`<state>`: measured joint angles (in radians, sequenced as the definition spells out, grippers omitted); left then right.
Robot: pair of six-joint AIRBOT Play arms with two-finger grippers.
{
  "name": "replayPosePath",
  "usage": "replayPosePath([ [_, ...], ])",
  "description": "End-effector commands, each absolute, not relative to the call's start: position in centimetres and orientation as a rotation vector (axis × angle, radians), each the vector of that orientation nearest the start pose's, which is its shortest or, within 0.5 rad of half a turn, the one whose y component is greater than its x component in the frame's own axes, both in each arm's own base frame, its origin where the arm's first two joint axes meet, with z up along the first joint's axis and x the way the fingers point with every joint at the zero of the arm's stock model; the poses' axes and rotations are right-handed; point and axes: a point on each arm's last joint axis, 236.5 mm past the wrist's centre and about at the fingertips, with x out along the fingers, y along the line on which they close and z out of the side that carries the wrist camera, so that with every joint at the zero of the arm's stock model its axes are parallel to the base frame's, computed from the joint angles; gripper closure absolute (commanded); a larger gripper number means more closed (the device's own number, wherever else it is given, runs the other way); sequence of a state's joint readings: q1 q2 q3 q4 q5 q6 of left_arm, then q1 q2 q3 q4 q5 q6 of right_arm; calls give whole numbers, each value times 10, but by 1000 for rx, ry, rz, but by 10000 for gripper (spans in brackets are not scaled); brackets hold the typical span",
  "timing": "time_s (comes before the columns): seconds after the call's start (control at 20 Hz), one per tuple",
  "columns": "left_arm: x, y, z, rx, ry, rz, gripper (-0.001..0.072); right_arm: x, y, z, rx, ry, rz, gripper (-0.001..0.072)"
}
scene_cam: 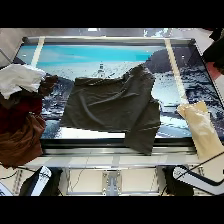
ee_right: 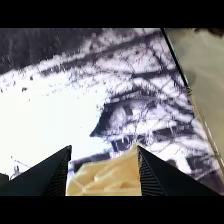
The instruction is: Fold the shirts.
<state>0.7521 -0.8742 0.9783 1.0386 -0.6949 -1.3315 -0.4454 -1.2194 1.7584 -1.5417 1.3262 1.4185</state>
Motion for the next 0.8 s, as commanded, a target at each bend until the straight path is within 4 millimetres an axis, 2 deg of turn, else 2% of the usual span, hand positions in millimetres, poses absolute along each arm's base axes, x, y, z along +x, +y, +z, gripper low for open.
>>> replayPosePath([
  [0.0, 253, 196, 45, -818, 621, 624, 97, 318, -156, 178, 285, 908, -259, 261],
  [0.05, 241, 174, 5, -929, 698, 624, 97, 308, -141, 140, 396, 924, -234, 261],
  [0.1, 234, 147, -26, -1031, 765, 591, 97, 299, -126, 103, 514, 942, -220, 259],
  [0.2, 241, 99, -52, -1165, 807, 462, 98, 284, -96, 41, 767, 1004, -187, 258],
  [0.3, 251, 66, -61, -1229, 836, 352, 99, 275, -67, 4, 931, 1081, -91, 257],
  [0.4, 256, 42, -71, -1231, 915, 286, 99, 276, -48, -9, 1010, 1123, 18, 258],
  [0.55, 274, 9, -79, -1228, 961, 188, 99, 293, -40, -11, 1071, 1088, 113, 259],
  [0.7, 288, -6, -94, -1215, 978, 200, 100, 299, -39, -5, 1051, 1048, 144, 260],
  [0.75, 288, -10, -101, -1201, 996, 204, 141, 299, -39, -4, 1050, 1044, 145, 260],
])
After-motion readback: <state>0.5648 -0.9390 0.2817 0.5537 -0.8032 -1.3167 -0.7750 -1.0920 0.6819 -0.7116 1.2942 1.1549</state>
